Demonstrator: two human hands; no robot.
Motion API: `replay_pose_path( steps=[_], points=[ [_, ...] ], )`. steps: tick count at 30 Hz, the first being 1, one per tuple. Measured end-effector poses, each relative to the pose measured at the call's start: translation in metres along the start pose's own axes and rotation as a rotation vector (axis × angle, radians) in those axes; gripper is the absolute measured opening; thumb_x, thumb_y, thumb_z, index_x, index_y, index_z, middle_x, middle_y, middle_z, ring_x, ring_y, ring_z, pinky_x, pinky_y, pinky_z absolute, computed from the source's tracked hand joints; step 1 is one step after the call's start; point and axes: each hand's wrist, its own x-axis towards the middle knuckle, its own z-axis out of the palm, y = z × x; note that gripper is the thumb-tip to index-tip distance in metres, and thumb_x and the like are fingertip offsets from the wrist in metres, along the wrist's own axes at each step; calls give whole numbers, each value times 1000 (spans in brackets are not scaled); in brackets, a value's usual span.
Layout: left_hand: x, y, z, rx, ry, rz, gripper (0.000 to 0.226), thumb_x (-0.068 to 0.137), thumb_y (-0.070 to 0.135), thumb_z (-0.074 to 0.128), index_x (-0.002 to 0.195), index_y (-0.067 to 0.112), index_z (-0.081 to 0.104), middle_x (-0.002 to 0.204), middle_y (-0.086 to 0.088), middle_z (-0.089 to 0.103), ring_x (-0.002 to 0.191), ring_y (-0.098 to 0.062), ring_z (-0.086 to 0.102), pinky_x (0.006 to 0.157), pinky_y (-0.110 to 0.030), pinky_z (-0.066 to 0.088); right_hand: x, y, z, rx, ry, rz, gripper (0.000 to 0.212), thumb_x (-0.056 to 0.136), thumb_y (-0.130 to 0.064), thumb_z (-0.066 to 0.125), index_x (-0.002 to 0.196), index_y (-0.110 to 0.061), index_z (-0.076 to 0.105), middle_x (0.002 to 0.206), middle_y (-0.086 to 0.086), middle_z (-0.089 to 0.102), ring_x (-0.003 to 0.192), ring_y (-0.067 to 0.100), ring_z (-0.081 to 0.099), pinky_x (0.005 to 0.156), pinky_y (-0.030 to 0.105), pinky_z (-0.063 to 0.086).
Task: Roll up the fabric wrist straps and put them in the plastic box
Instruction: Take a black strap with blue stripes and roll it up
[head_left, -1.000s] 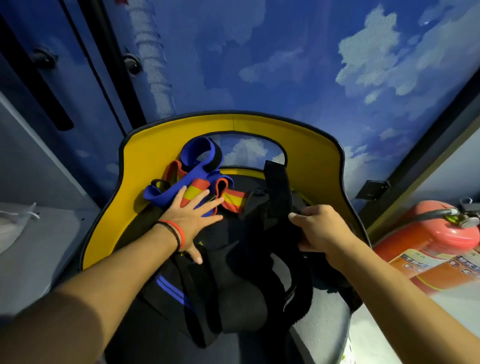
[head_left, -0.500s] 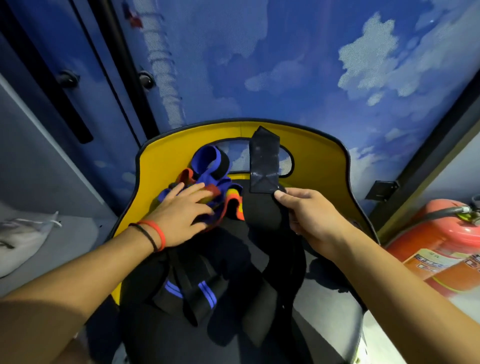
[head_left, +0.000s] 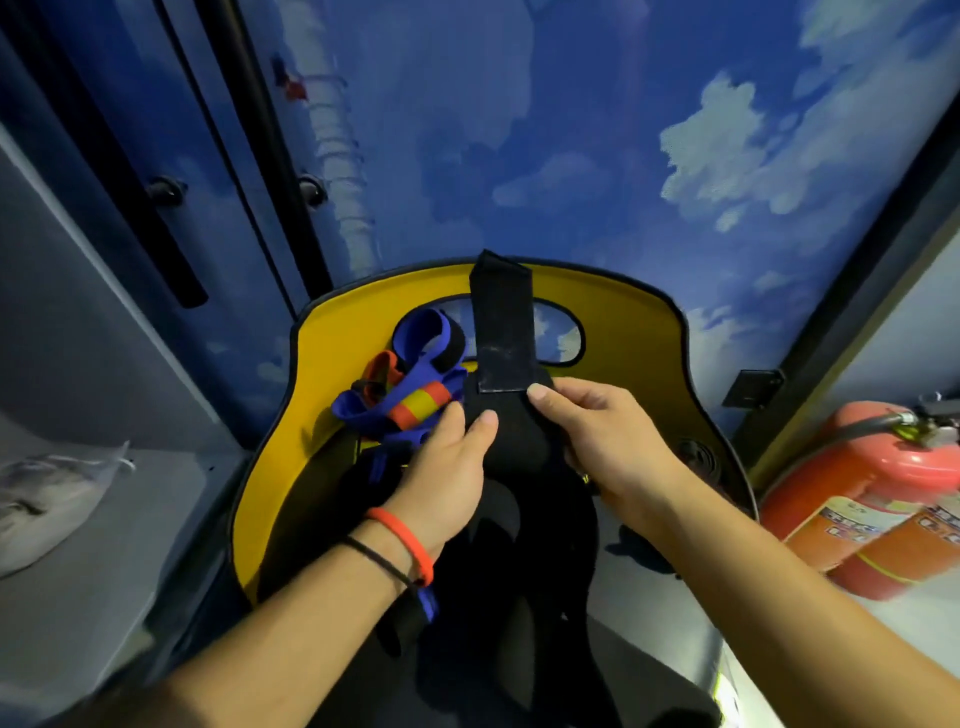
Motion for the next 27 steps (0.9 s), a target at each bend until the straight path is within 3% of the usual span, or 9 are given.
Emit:
replay_pose_path(
  steps=[4,7,10,12,16,19,23,26,27],
  points=[
    [7,2,11,-60,80,-32,64,102,39,51,158,21,26,159,2,35,147,-17,32,122,-44,26,1,8,0,-266,187,-78,42,95,-50,64,86,-12,77,68,5,69,60,21,62,56,30,47],
    [21,8,7,-95,126,-75,58,105,36,47,158,22,26,159,-5,35,144,-26,38,118,-48,32,-4,19,-3,-487,205,-142,44,82,-69,68,81,-26,76,72,-3,71,69,17,68,63,36,52],
    [36,11,2,-117,195,-146,59,102,37,50,154,16,32,153,-12,43,134,-33,48,112,-53,39,-7,32,0,-768,140,-178,13,89,-53,70,87,-41,67,73,-23,67,71,-2,63,58,17,44],
    [44,9,1,-144,183,-164,58,99,36,51,150,10,37,150,-17,47,131,-37,52,110,-55,41,1,44,2,-799,128,-175,13,97,-42,65,88,-32,63,73,-15,66,69,3,61,59,25,46],
    [55,6,-1,-113,185,-161,58,105,32,47,156,12,28,159,-10,35,142,-31,40,116,-51,34,12,51,3,-488,-23,-29,13,101,-29,62,99,-22,72,89,-9,77,86,8,73,84,41,59],
    [63,7,-7,-142,163,-198,60,106,31,49,157,9,26,164,-5,27,150,-25,27,119,-42,25,13,42,0,-245,-121,71,18,102,-19,59,110,-15,75,102,2,79,98,19,75,93,41,59],
    [57,13,-9,-187,120,-248,36,99,35,59,126,11,57,132,-13,61,129,-35,56,108,-53,45,14,34,-9,122,-295,270,28,102,-14,54,125,-7,69,120,16,73,111,31,70,93,38,59],
    [60,5,-4,-176,95,-195,75,72,60,70,134,21,57,137,-4,59,129,-29,56,106,-56,45,18,37,-15,231,-329,317,34,99,-14,56,129,-2,65,127,19,69,116,30,67,101,37,55],
    [62,5,-3,-165,109,-190,74,78,58,68,141,22,52,141,-1,55,133,-25,51,109,-55,42,19,38,-14,188,-314,308,35,97,-16,58,128,-3,66,126,18,70,115,29,68,102,36,54]
  ],
)
